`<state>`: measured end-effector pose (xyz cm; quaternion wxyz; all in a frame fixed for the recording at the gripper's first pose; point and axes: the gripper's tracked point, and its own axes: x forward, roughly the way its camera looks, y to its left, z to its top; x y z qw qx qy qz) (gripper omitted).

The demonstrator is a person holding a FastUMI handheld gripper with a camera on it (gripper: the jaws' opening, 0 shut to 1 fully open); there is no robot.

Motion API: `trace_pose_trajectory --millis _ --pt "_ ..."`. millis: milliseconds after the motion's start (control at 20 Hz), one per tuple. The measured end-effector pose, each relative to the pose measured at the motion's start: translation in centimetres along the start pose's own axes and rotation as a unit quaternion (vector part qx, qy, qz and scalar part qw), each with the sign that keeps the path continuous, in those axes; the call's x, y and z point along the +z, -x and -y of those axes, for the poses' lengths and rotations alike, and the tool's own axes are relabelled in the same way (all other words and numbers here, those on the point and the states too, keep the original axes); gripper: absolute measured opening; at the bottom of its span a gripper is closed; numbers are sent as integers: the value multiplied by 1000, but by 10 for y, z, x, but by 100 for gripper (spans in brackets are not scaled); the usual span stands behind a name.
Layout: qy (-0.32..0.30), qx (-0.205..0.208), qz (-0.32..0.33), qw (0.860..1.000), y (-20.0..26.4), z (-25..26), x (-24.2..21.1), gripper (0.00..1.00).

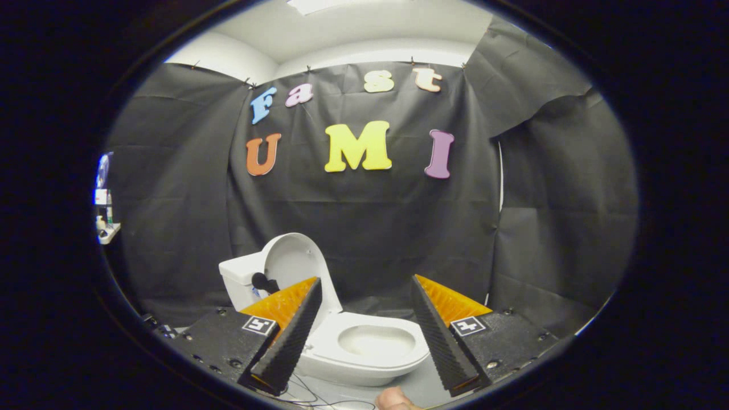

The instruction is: Open the toilet lid.

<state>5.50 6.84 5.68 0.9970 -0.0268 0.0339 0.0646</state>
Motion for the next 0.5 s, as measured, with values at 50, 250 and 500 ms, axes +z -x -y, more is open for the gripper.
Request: trace_pose_trajectory --millis 50,250,500 --pt "5 1 7 1000 8 4 -1 96" --pt "7 1 24 1000 21 13 -8 97" --pt "-12 -10 83 996 40 31 -1 97"
